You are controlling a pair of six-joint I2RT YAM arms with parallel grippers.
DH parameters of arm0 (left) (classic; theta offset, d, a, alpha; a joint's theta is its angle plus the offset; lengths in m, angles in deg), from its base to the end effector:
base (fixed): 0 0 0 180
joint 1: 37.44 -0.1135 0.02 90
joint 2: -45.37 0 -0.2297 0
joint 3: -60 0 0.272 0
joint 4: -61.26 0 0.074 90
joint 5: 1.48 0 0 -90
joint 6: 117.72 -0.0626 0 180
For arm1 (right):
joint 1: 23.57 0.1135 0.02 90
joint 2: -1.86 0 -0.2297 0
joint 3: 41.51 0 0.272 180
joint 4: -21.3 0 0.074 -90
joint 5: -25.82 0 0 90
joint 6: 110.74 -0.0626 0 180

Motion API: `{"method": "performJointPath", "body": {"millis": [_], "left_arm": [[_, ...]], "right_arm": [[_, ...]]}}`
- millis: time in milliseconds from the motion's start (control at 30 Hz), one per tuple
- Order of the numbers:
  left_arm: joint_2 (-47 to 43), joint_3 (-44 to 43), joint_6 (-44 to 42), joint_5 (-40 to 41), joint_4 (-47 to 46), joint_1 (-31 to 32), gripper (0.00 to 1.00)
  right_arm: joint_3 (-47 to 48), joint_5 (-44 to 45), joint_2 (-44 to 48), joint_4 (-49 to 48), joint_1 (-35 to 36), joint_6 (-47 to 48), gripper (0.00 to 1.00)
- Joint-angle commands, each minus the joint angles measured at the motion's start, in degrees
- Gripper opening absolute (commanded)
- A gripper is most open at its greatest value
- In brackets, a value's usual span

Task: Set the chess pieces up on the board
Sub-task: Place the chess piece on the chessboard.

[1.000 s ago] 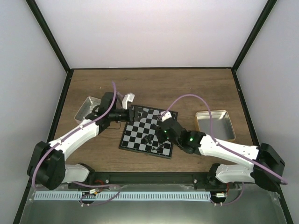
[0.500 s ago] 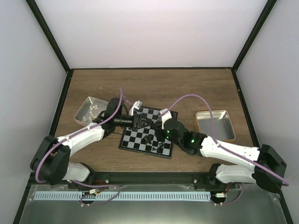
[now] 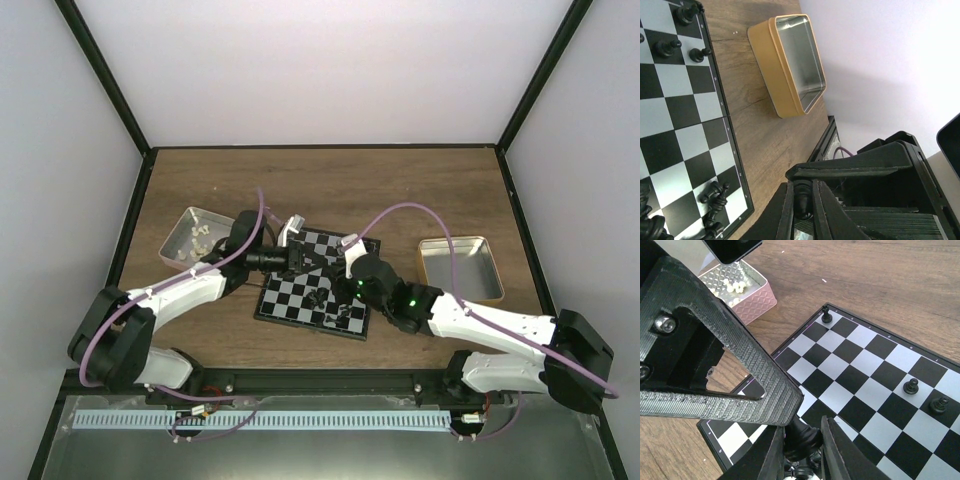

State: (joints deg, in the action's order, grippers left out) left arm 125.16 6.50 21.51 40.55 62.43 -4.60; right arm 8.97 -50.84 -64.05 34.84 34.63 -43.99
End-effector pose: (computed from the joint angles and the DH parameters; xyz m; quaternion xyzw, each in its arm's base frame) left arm 0.2487 -0.2159 0.1656 0.0975 0.8030 -0.5734 0.1296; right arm 0.1738 0.2529 0.1855 -0.2007 0.8339 0.2532 0.4475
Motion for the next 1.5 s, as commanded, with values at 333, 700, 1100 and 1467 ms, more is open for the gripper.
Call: {"method": "performJointPath", "body": {"millis": [333, 700, 1100, 1467], "left_arm": [[-1.0, -4.8, -13.6, 22.0, 17.8, 0.2, 0.04], [9.0, -14.2, -21.3, 50.1, 20.6, 4.9, 0.04], [24.8, -25.4, -30.7, 54.6, 22.8, 5.0, 0.04], [29.0, -25.6, -33.9, 56.5, 20.5, 5.0, 0.04]], "right_arm": [[-1.4, 5.3, 2.5, 3.1, 0.1, -8.4, 0.70], [-0.8, 20.9, 9.4, 11.6, -0.3, -19.1, 0.76], [-2.0, 21.1, 11.4, 13.2, -1.1, -21.8, 0.77], [-1.0, 19.7, 9.0, 13.5, -1.4, -21.9, 0.78]]}}
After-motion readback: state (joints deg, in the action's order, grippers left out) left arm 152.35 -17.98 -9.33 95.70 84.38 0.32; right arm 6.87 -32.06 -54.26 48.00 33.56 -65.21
